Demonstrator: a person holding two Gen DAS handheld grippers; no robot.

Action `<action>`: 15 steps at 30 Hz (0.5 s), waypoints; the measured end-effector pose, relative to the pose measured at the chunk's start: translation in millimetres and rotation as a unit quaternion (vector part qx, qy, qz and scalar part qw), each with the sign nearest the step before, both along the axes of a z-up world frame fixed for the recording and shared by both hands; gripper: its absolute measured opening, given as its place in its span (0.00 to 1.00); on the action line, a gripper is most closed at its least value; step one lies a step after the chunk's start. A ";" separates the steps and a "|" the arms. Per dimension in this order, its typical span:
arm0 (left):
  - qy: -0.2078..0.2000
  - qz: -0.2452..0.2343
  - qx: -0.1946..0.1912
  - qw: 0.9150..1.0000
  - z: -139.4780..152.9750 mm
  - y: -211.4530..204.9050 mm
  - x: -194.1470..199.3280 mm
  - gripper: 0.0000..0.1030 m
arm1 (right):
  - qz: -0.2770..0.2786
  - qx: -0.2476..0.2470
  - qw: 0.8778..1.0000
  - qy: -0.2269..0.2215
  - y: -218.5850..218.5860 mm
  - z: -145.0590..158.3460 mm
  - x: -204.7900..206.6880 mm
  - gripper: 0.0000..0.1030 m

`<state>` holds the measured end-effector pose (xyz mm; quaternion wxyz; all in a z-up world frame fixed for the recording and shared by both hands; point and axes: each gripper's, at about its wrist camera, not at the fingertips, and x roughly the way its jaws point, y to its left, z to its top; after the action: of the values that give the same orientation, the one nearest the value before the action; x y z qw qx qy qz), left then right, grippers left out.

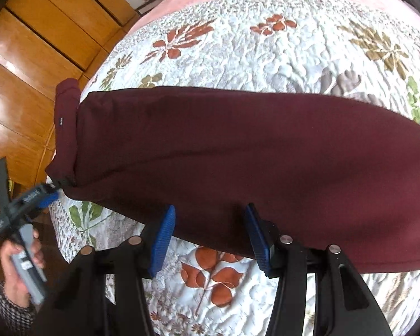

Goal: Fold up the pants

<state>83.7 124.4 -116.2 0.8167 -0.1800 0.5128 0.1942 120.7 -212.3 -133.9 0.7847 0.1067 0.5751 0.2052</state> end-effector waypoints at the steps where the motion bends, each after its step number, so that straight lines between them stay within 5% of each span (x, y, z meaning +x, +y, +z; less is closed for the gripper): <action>1: 0.003 0.000 0.010 1.000 6.0 3.1 4.2 0.77 | 0.001 -0.005 1.000 -0.001 2.5 -0.6 -0.9 0.52; 6: 0.065 -0.037 0.083 0.994 20.8 3.3 54.8 0.79 | 0.006 -0.011 1.000 -0.011 14.6 5.3 -3.1 0.52; 9: 0.113 -0.042 0.163 0.979 22.9 7.4 95.7 0.79 | 0.022 -0.012 0.999 -0.022 25.2 10.1 -3.7 0.53; 15: 0.180 -0.033 0.230 0.956 27.0 19.1 178.1 0.86 | 0.030 -0.029 0.999 -0.021 31.9 -2.7 -2.7 0.54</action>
<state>261.8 143.5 -89.1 0.7363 0.0675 0.5982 0.3091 118.1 -180.4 -136.6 0.7927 0.0627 0.5673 0.2143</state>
